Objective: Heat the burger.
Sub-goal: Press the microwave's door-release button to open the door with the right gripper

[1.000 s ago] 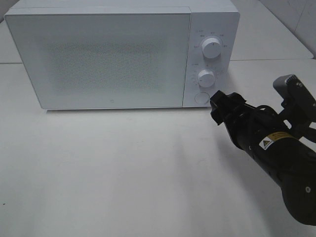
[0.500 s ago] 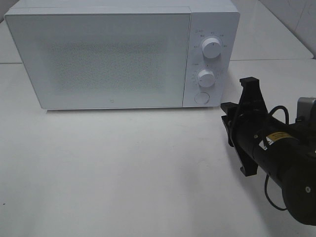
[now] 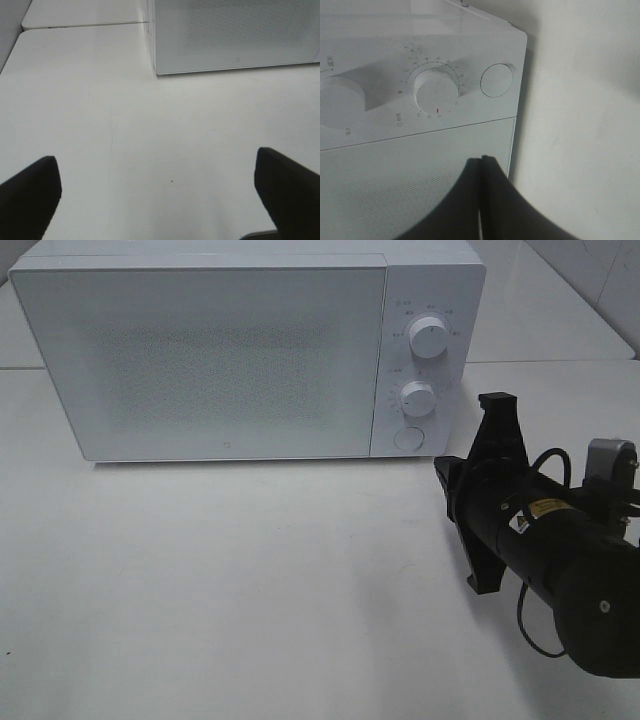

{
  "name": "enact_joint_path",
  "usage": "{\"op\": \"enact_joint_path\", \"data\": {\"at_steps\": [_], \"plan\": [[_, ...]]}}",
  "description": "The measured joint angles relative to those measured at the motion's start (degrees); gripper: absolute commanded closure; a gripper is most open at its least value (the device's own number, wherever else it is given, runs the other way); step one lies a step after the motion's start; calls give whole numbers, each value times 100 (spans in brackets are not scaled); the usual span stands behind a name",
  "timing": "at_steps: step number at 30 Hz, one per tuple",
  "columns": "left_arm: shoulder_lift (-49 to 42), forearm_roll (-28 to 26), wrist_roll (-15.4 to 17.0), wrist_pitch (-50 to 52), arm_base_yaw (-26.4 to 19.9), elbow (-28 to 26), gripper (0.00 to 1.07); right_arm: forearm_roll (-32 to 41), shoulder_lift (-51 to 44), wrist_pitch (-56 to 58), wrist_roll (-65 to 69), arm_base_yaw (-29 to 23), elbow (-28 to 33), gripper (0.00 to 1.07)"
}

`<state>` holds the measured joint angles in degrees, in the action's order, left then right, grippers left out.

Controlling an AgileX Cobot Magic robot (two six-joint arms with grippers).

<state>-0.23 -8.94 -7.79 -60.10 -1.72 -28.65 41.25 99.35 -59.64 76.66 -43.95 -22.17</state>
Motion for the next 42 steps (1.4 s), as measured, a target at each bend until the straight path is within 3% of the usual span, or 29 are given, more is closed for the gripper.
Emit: {"op": "enact_joint_path", "data": {"at_steps": [11, 24, 42], "plan": [[0, 0, 0, 0, 0, 0, 6, 11, 659, 63, 86, 52, -527, 107], [0, 0, 0, 0, 0, 0, 6, -487, 1186, 659, 92, 722, -1364, 107], [0, 0, 0, 0, 0, 0, 6, -751, 1879, 945, 92, 1249, -2189, 107]]}}
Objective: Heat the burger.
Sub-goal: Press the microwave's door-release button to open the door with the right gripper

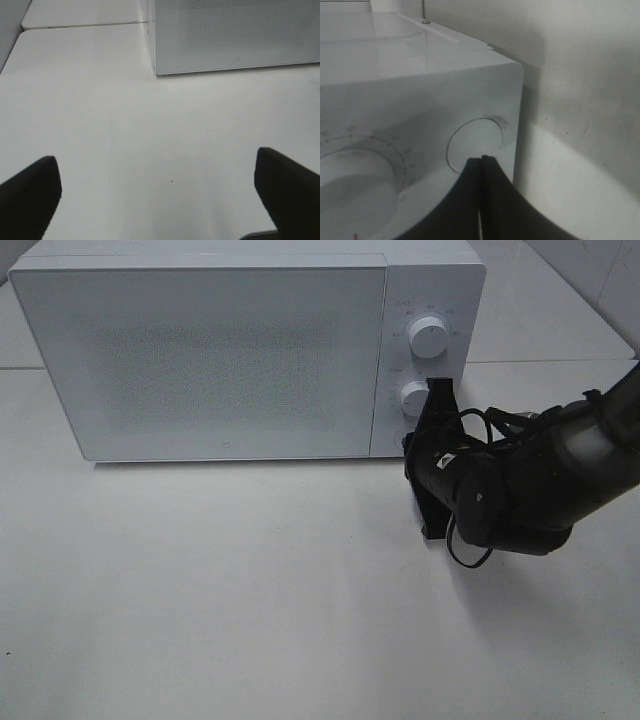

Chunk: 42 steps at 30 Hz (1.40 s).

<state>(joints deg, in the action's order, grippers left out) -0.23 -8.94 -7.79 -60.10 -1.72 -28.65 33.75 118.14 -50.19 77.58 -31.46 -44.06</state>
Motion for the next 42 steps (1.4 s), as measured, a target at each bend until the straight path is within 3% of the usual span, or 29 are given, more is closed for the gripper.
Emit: {"op": "enact_joint_path", "data": {"at_steps": [42], "plan": [[0, 0, 6, 0, 0, 0, 6, -212, 327, 109, 0, 223, -481, 107]]}}
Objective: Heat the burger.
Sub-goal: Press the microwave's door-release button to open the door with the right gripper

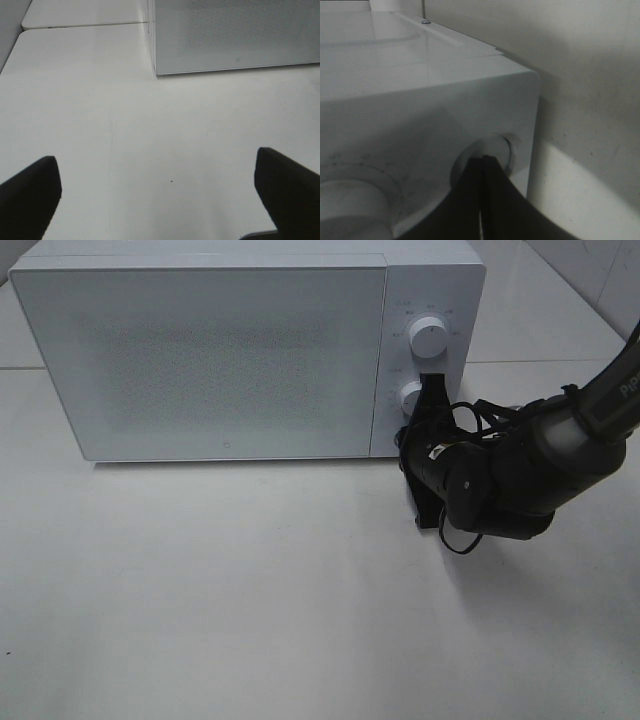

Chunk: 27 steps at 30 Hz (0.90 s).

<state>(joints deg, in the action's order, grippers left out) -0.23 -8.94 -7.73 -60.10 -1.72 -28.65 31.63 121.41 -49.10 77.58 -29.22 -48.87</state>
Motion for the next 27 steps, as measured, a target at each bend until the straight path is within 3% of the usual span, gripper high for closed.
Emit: {"op": "enact_joint_path", "data": {"at_steps": [27], "plan": [[0, 0, 6, 0, 0, 0, 6, 183, 327, -149, -155, -11, -304, 107]]}}
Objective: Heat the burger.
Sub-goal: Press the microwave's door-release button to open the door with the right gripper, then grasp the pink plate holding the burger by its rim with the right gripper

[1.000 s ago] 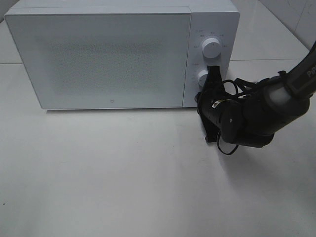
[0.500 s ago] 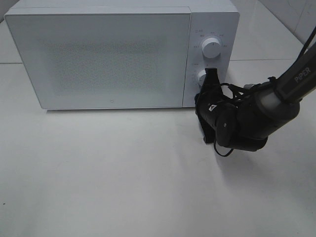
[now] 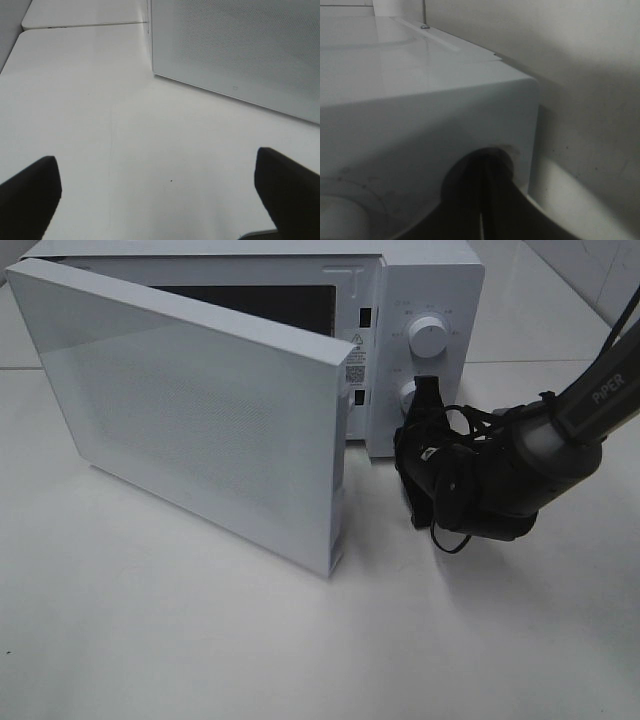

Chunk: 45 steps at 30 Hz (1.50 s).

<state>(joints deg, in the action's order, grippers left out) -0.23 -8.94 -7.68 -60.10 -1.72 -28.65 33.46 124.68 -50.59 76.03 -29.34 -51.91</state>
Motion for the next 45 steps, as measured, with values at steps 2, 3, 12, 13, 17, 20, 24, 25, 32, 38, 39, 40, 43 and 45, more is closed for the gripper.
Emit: {"op": "enact_joint_path", "data": {"at_steps": [2, 3, 12, 13, 17, 20, 24, 25, 32, 38, 39, 40, 43, 45], "plan": [[0, 0, 0, 0, 0, 0, 6, 6, -6, 40, 0, 0, -6, 107], [0, 0, 0, 0, 0, 0, 6, 6, -11, 46, 0, 0, -6, 107], [0, 0, 0, 0, 0, 0, 6, -69, -218, 418, 0, 86, 52, 107], [0, 0, 0, 0, 0, 0, 6, -92, -258, 424, 0, 92, 80, 107], [0, 0, 0, 0, 0, 0, 6, -355, -424, 476, 46, 143, 258, 107], [0, 0, 0, 0, 0, 0, 6, -487, -561, 579, 52, 143, 418, 107], [0, 0, 0, 0, 0, 0, 6, -653, -733, 877, 57, 143, 561, 107], [0, 0, 0, 0, 0, 0, 6, -653, -733, 877, 57, 143, 561, 107], [0, 0, 0, 0, 0, 0, 6, -1014, -1071, 1518, -6, 155, 773, 107], [0, 0, 0, 0, 0, 0, 6, -1255, -1581, 2269, -670, 155, 819, 106], [0, 0, 0, 0, 0, 0, 6, -1278, -1788, 2624, -1043, 155, 819, 106], [0, 0, 0, 0, 0, 0, 6, -1301, -1891, 2813, -1266, 155, 819, 106], [0, 0, 0, 0, 0, 0, 6, -1312, -2154, 3380, -1942, 155, 825, 105], [0, 0, 0, 0, 0, 0, 6, -1324, -2315, 3770, -2492, 155, 825, 104]]}}
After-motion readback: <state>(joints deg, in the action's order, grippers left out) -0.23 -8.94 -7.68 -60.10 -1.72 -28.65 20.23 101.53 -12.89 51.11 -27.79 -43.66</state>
